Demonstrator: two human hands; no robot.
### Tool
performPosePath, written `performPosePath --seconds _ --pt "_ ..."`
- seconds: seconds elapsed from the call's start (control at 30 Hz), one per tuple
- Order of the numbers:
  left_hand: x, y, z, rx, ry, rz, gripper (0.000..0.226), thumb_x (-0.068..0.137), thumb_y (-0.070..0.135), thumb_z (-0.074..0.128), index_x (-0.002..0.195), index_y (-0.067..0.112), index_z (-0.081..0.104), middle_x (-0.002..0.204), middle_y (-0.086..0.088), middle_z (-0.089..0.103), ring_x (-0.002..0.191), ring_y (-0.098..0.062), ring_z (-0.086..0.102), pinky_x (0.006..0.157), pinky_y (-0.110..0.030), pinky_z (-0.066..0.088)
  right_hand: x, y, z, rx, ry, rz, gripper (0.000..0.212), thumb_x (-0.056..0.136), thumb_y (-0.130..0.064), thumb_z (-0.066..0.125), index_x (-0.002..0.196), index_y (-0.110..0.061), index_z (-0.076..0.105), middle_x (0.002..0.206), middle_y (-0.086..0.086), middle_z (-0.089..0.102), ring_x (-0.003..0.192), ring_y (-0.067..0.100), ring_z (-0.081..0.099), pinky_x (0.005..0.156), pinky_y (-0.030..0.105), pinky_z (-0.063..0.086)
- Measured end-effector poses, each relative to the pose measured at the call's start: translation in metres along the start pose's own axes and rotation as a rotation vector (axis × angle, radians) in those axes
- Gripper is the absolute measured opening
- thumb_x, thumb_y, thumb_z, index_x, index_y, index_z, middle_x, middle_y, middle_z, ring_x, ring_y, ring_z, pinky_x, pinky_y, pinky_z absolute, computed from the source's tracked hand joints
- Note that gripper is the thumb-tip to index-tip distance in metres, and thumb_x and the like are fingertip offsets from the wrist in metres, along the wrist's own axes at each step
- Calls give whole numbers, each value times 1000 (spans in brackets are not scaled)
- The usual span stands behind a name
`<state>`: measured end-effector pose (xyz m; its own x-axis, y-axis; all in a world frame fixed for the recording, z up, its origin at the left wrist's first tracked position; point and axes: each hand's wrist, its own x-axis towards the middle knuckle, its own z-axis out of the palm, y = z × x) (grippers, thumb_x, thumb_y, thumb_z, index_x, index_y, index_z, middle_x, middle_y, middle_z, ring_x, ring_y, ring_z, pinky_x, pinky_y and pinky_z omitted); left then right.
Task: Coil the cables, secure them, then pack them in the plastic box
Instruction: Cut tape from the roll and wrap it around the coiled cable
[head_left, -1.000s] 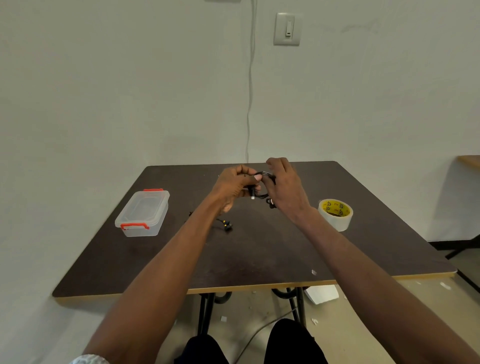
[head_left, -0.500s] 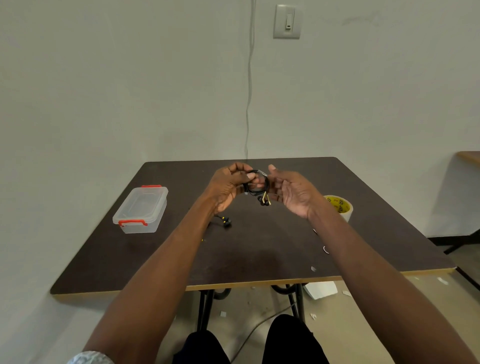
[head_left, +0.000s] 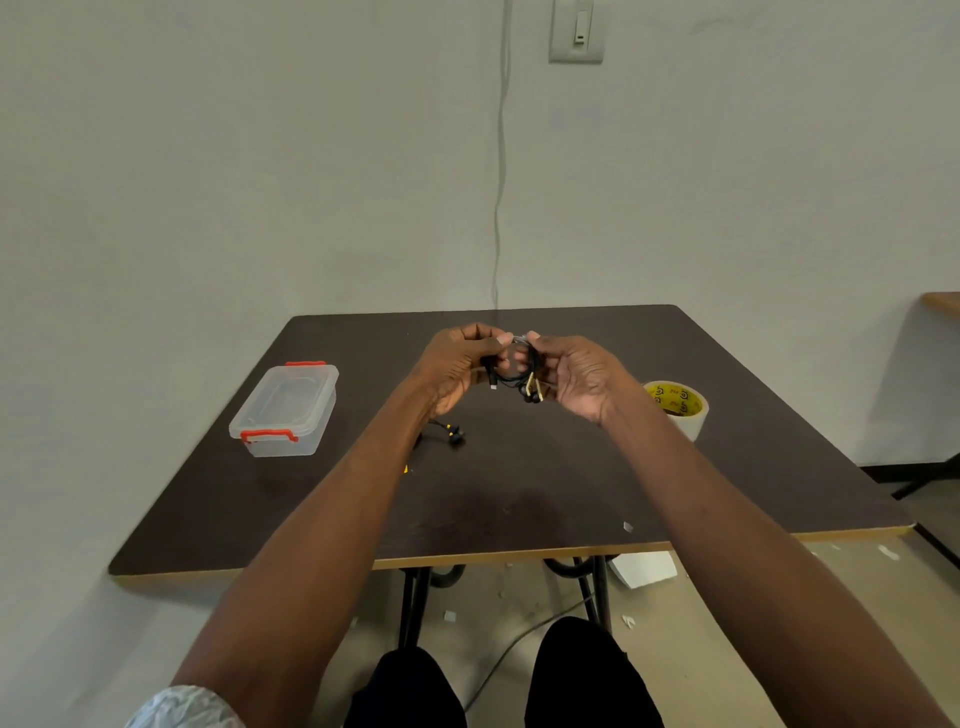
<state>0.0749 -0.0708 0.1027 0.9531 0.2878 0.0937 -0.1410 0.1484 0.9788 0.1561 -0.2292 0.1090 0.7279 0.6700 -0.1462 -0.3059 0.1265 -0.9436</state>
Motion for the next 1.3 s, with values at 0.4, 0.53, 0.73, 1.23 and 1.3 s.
performPosePath --seconds 0.4,0.53,0.73,1.23,1.3 --pt "-2 -10 1 -59 160 -64 4 85 4 68 83 6 65 67 -6 66 60 -18 64 68 -37 58 9 13 7 -66 48 -1 29 87 -23 68 107 -2 67 79 9 71 69 21 66 60 28 48" --pt "1 -13 2 -47 272 -76 7 82 7 72 81 6 65 64 -5 66 53 -16 63 58 -31 57 9 15 11 -125 90 -70 39 83 -37 73 102 -2 70 77 7 71 64 16 67 58 24 48" --pt "7 -22 3 -14 330 -106 11 82 5 72 77 2 63 64 -11 62 54 -19 60 59 -36 59 20 28 11 -358 218 -302 6 87 -2 68 81 -4 70 66 9 63 50 13 63 46 24 46" --pt "53 -92 25 324 555 -331 8 74 2 73 81 0 71 81 -13 70 65 -21 68 59 -36 60 76 66 -34 -961 505 -153 13 82 -17 71 70 -17 69 78 5 71 75 20 65 70 34 54" --pt "57 -101 27 482 602 -322 6 71 10 75 72 7 70 80 -12 72 64 -23 69 59 -40 60 80 71 -38 -1041 514 -123 12 84 -16 66 76 -12 74 80 7 72 80 24 68 73 37 57"
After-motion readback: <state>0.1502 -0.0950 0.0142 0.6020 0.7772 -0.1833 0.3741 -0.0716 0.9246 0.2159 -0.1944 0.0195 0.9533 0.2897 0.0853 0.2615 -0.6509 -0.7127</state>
